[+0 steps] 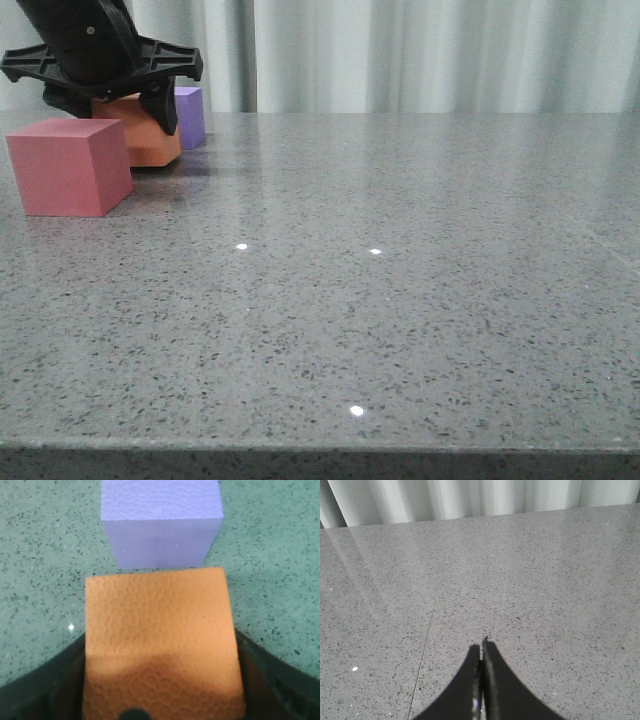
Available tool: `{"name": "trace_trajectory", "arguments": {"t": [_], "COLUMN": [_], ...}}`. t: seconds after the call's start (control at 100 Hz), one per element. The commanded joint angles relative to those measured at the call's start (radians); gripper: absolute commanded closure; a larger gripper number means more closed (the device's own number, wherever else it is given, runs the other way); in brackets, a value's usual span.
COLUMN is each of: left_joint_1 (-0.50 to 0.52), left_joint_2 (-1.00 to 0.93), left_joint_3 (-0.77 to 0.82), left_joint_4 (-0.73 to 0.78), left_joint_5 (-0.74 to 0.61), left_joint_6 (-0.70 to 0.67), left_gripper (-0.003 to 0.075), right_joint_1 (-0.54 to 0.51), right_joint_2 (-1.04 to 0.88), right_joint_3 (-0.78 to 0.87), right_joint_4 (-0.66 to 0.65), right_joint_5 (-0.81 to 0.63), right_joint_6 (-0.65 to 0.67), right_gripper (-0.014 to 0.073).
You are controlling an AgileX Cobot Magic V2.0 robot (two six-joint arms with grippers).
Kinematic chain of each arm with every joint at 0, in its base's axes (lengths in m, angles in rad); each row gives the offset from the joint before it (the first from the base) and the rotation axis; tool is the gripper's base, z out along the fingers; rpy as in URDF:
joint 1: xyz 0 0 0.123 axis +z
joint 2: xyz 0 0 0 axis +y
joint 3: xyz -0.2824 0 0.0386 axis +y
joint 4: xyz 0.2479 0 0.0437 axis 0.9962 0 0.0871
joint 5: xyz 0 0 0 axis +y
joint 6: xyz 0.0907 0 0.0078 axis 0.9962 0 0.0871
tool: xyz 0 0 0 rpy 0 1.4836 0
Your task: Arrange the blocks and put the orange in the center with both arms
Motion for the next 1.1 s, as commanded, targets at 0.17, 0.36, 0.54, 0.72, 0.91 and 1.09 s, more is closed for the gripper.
{"name": "trace_trajectory", "arguments": {"t": [0.17, 0.36, 0.54, 0.72, 0.91, 1.09], "left_joint_1": [0.006, 0.006, 0.006, 0.006, 0.006, 0.006], "left_joint_2": [-0.042, -0.044, -0.115, -0.259, -0.483, -0.718], "left_joint_3": [-0.028, -0.031, -0.032, -0.017, 0.097, 0.257], "left_joint_4": [-0.012, -0.016, -0.01, -0.003, 0.034, 0.069], "left_joint_5": [-0.042, -0.04, -0.021, 0.036, 0.029, 0.025], "left_joint_6": [0.001, 0.001, 0.001, 0.001, 0.001, 0.001], "left_gripper": [0.0122, 0.012, 0.0121, 0.0122, 0.0122, 0.0122], "right_joint_1": [-0.005, -0.005, -0.005, -0.005, -0.005, -0.005], "right_joint_2": [0.002, 0.002, 0.002, 0.002, 0.002, 0.002], "right_joint_3": [-0.026, -0.026, -0.026, -0.026, -0.026, -0.026], "right_joint_4": [-0.017, -0.017, -0.017, -0.017, -0.017, -0.017], "right_joint_5": [-0.076, -0.076, -0.076, -0.076, -0.076, -0.076], "right_joint_6": [-0.011, -0.011, -0.011, -0.011, -0.011, -0.011], "right_gripper": [0.0662, 0.0662, 0.0662, 0.0662, 0.0662, 0.0662]}}
